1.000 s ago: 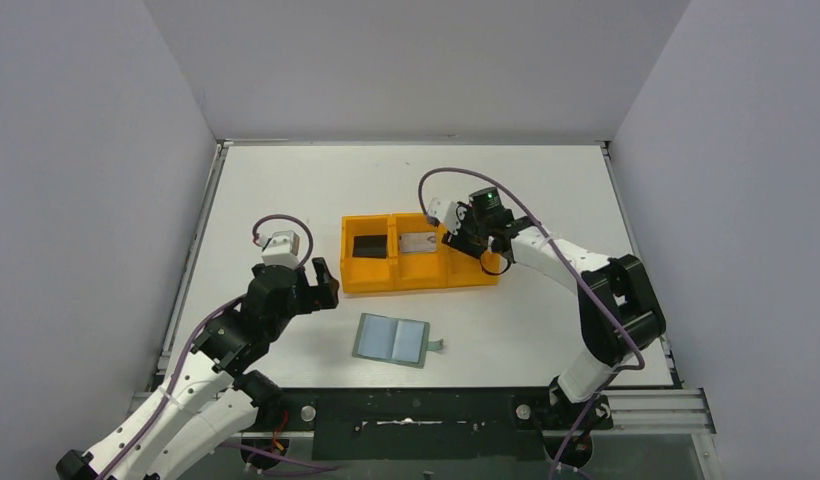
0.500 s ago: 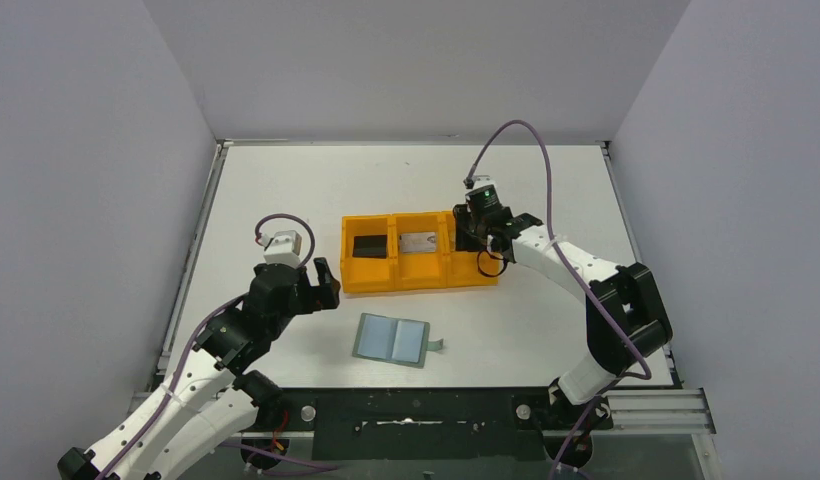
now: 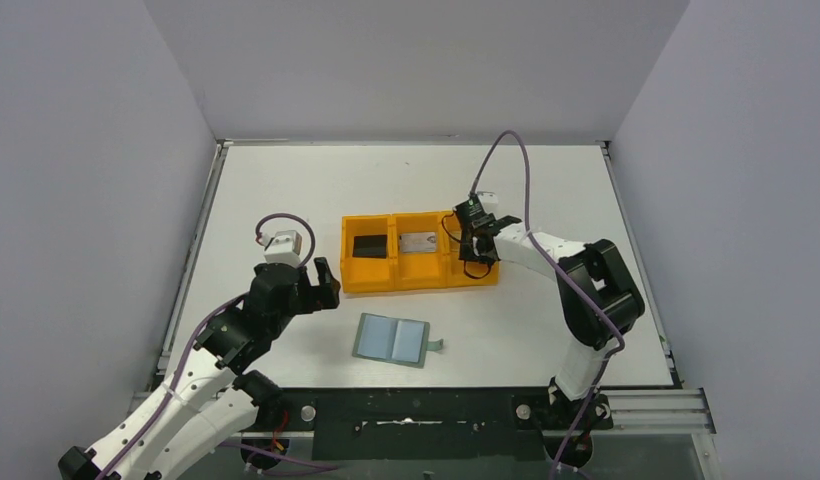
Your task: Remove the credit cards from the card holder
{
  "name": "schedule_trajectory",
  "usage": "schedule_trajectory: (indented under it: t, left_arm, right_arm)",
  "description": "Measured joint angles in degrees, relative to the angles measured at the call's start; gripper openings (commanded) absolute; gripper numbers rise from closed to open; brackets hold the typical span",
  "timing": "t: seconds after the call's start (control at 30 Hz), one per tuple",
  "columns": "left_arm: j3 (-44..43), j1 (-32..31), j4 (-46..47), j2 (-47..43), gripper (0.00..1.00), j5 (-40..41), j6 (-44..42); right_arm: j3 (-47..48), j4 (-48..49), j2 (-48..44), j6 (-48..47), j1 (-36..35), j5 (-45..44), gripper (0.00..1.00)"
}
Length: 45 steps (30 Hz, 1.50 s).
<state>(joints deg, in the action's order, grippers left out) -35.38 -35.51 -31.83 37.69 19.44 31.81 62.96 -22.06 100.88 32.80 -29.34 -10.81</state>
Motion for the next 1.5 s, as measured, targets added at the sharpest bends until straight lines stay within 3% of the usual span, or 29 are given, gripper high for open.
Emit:
schedule_trajectory:
  t: [0.7, 1.17, 1.3, 1.5]
  left_arm:
    - [0.0, 0.37, -0.07, 1.16, 0.9, -0.22, 0.02]
    - [0.0, 0.42, -0.07, 1.55, 0.9, -0.35, 0.02]
    - [0.0, 0.42, -0.07, 1.62, 0.9, -0.55, 0.02]
    - [0.0, 0.5, -0.09, 1.64, 0.9, -0.68, 0.0]
  right_arm:
    - [2.51, 5.51, 6.69, 2.62, -0.87, -9.05, 0.2]
    - [-0.24, 12.46, 6.27, 2.45, -0.87, -10.78, 0.37]
    - [-2.47, 10.38, 1.53, 2.25, -1.14, -10.6, 0.44]
    - [-3.34, 8.0, -12.87, 1.07, -1.92, -7.96, 0.54]
